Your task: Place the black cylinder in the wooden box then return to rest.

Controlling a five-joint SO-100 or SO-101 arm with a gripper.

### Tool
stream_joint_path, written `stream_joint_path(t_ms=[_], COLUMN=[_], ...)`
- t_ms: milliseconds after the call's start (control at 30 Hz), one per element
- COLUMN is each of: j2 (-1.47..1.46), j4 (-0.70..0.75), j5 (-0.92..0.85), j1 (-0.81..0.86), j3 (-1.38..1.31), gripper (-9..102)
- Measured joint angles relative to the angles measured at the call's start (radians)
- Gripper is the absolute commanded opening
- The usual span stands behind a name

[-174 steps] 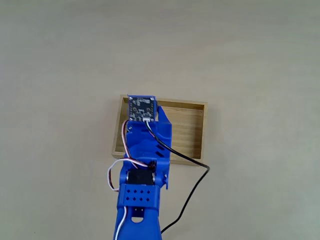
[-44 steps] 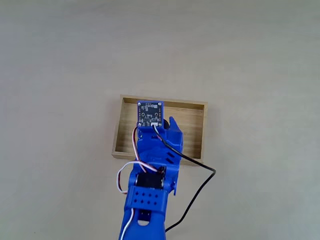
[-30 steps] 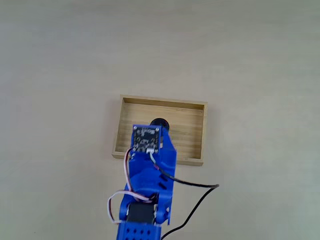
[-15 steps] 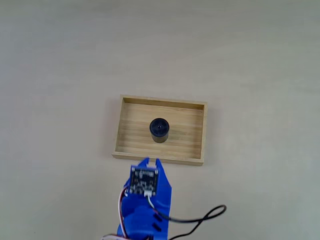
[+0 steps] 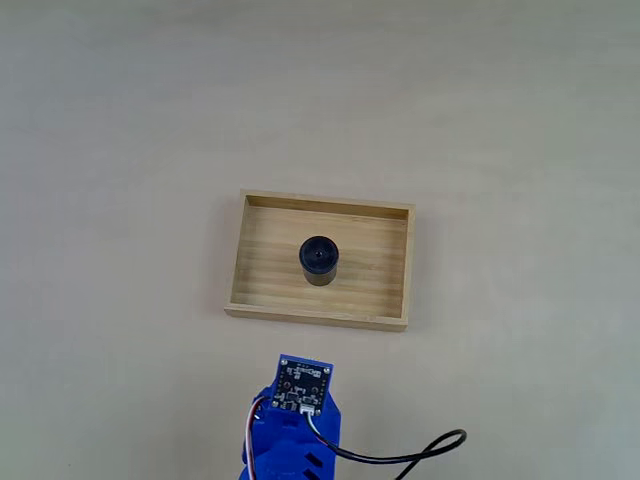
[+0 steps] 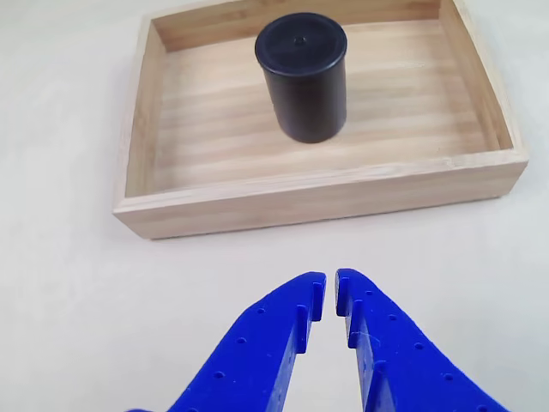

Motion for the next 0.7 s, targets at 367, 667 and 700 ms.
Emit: stream_joint_path(t_ms=[367, 667, 700], j2=[-0.063, -0.104, -0.107], j4=[0.066, 0.149, 0.152], j5=[-0.015, -0.015, -0.015], j1=[-0.002, 0.003, 0.011], j3=[0.101, 0.175, 0.183], gripper=[-1, -1, -1])
